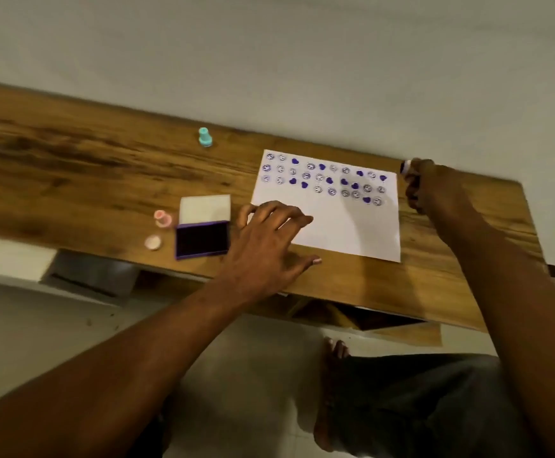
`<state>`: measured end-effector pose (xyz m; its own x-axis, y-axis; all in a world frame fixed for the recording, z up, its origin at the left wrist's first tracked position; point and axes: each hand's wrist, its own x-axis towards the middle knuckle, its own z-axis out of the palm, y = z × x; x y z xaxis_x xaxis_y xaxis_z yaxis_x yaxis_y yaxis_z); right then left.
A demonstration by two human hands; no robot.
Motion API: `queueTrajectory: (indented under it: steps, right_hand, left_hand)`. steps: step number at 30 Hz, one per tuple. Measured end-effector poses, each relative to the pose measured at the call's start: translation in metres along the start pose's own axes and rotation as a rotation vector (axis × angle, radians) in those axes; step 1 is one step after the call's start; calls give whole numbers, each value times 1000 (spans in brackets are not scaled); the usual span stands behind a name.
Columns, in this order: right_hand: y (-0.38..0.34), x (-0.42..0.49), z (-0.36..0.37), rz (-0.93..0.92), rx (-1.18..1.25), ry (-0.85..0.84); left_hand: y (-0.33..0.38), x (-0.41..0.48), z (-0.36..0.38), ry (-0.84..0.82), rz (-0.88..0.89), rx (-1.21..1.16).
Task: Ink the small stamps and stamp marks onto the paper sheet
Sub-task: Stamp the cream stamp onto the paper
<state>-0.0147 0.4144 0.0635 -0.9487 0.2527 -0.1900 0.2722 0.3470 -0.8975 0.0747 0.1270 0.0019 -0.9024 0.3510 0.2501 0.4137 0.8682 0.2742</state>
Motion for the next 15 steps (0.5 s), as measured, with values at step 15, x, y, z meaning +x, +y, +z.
queueTrajectory:
  steps: [15]
  right_hand:
    - [73,56,-10,-290,-1045,49]
  left_hand:
    - [11,52,57,-234,18,-67]
